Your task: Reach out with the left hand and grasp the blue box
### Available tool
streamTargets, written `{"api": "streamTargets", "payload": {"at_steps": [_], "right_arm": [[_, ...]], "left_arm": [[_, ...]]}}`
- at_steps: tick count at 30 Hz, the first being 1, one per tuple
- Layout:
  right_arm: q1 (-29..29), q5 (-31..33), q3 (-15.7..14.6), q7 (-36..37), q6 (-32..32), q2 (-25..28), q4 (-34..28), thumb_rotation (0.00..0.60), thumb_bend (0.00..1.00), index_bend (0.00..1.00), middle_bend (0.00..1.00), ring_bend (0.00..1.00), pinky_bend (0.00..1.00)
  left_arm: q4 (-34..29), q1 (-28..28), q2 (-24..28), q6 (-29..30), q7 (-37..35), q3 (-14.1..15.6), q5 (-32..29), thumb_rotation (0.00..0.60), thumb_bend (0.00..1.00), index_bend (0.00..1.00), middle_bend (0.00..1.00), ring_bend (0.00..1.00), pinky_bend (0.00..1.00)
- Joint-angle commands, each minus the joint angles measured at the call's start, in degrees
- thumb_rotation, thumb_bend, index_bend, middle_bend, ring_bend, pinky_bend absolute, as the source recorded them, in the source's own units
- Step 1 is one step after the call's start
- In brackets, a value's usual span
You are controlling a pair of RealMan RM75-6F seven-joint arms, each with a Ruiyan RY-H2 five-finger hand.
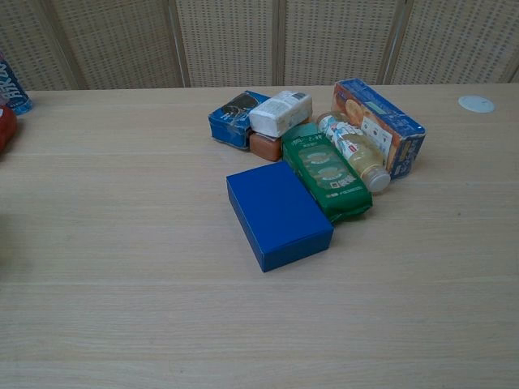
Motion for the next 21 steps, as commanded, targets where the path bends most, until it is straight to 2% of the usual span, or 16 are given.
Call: {"api": "streamTargets", "payload": {"at_steps": [1,11,15,21], "right_arm": [[0.1,-0.2,-0.1,0.0,-0.1,-0.1,0.0,0.526,0.0,0.0,0.0,0.0,0.0],[-0.1,-0.5,-0.1,0.6,0.3,0.3,-0.3,0.526,0.0,0.0,0.0,0.0,0.0],[0.0,-0.5,-0.1,0.7,0.3,0.3,-0.5,0.525,0.0,0.0,0.0,0.0,0.0],[0.1,0.0,0.1,0.9,0.0,0.3,-0.4,0.527,0.0,0.0,0.0,0.0,0.0]], "left_arm": [[0.1,0.0,0.0,-0.1,0.3,-0.1,0.5,0.6,0.0,0.0,0.0,0.0,0.0],[-0.8,-0.9,0.7,-2.2,1.1,-0.2,2.6,0.6,0.0,0.0,0.0,0.0,0.0],[-2.4,-6.2,3.0,-7.5,2.9,-1.2,7.2,0.6,0.0,0.0,0.0,0.0,0.0],[0.8,-18.1,2.1,-18.5,-3.6,-1.9,19.5,0.6,0.0,0.0,0.0,0.0,0.0]]}}
